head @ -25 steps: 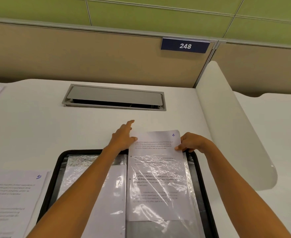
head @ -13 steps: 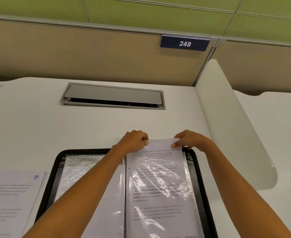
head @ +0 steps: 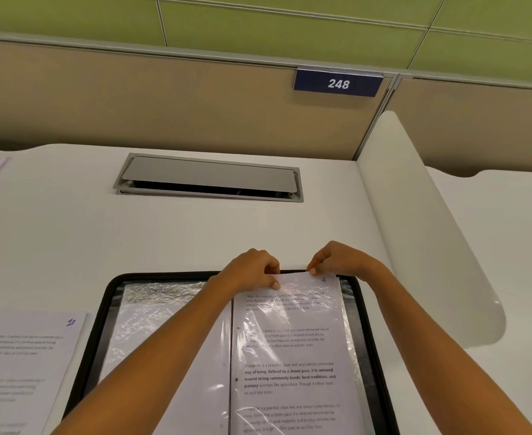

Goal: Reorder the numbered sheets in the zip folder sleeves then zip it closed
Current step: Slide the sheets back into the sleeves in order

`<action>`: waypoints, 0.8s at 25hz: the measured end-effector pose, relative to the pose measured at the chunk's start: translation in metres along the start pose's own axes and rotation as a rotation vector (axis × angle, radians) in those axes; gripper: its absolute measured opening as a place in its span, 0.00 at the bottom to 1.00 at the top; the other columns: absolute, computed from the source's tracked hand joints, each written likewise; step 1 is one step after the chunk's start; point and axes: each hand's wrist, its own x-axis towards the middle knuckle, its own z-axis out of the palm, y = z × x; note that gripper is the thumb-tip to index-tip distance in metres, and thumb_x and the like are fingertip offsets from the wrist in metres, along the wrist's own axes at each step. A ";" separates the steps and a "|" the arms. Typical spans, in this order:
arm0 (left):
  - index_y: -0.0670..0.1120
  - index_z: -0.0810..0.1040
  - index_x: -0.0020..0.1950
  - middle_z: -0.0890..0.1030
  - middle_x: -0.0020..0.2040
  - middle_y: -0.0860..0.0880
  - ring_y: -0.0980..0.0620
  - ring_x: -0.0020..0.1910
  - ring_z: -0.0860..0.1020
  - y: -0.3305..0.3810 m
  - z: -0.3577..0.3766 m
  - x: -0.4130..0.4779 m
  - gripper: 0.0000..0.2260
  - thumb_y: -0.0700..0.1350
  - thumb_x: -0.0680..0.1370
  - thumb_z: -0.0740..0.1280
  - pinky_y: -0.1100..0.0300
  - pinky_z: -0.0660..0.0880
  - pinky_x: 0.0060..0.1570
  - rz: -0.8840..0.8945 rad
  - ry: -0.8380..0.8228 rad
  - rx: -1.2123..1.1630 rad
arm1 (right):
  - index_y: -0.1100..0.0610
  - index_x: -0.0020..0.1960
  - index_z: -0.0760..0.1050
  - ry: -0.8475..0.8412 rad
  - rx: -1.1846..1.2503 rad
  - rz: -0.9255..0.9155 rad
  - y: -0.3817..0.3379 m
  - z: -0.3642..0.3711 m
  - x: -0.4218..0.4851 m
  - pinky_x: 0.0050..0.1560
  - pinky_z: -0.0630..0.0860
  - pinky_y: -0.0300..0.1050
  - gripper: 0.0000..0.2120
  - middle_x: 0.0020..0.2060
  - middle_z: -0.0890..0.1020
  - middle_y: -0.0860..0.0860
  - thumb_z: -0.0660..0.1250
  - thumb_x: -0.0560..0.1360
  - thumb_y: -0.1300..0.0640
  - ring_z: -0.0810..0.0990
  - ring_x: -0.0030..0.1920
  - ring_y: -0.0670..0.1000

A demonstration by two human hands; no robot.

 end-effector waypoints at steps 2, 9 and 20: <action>0.49 0.82 0.52 0.81 0.45 0.52 0.54 0.44 0.77 0.001 0.003 -0.002 0.09 0.50 0.74 0.72 0.60 0.73 0.44 0.007 0.032 0.043 | 0.53 0.50 0.84 0.016 -0.028 -0.061 0.000 0.005 -0.003 0.58 0.75 0.44 0.07 0.47 0.85 0.49 0.71 0.73 0.58 0.81 0.51 0.49; 0.48 0.81 0.51 0.82 0.49 0.49 0.53 0.43 0.77 -0.001 0.008 -0.007 0.08 0.48 0.80 0.64 0.60 0.72 0.42 -0.014 -0.047 0.033 | 0.56 0.49 0.84 0.044 -0.199 -0.089 0.003 0.025 -0.013 0.42 0.70 0.32 0.06 0.41 0.83 0.47 0.73 0.71 0.58 0.78 0.42 0.44; 0.49 0.82 0.52 0.80 0.44 0.54 0.57 0.43 0.77 0.018 0.019 -0.004 0.08 0.48 0.76 0.67 0.64 0.72 0.42 0.025 -0.052 -0.049 | 0.54 0.46 0.81 0.085 -0.185 -0.115 0.009 0.021 -0.029 0.41 0.67 0.31 0.05 0.36 0.83 0.44 0.66 0.76 0.59 0.77 0.41 0.41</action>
